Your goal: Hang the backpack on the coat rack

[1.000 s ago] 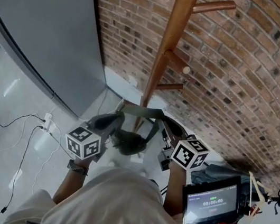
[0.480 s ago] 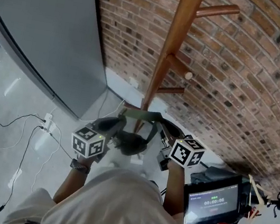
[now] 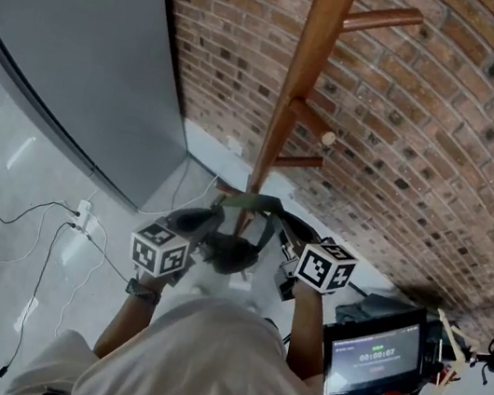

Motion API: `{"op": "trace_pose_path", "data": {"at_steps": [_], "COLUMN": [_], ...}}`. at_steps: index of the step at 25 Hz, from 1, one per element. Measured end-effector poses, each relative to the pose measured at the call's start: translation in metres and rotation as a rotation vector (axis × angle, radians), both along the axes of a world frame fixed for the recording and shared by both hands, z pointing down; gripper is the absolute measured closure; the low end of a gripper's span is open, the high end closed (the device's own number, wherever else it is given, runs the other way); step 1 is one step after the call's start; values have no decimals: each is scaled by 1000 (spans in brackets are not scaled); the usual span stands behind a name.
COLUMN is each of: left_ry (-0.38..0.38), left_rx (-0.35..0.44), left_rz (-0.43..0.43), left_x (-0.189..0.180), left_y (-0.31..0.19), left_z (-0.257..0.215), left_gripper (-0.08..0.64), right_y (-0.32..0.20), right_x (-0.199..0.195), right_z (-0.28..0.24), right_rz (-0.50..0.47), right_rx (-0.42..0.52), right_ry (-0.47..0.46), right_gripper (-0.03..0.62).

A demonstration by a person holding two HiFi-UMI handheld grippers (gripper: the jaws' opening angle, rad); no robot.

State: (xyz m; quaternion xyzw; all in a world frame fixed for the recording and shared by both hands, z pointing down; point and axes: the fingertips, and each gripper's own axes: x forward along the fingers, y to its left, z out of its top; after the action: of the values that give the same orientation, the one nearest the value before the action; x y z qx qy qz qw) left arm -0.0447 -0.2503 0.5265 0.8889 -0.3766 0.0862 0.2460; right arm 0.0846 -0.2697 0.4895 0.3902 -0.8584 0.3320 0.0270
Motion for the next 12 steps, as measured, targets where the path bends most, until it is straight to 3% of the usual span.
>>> {"op": "trace_pose_path", "data": {"at_steps": [12], "left_ry": [-10], "left_rx": [-35], "left_rz": [7], "left_x": [7], "left_y": [9], "left_z": [17], "left_gripper": [543], "right_y": [6], "right_x": [-8], "right_z": [21], "right_rz": [-32], "right_rx": [-43], "right_ry": [17], "right_gripper": [581]}}
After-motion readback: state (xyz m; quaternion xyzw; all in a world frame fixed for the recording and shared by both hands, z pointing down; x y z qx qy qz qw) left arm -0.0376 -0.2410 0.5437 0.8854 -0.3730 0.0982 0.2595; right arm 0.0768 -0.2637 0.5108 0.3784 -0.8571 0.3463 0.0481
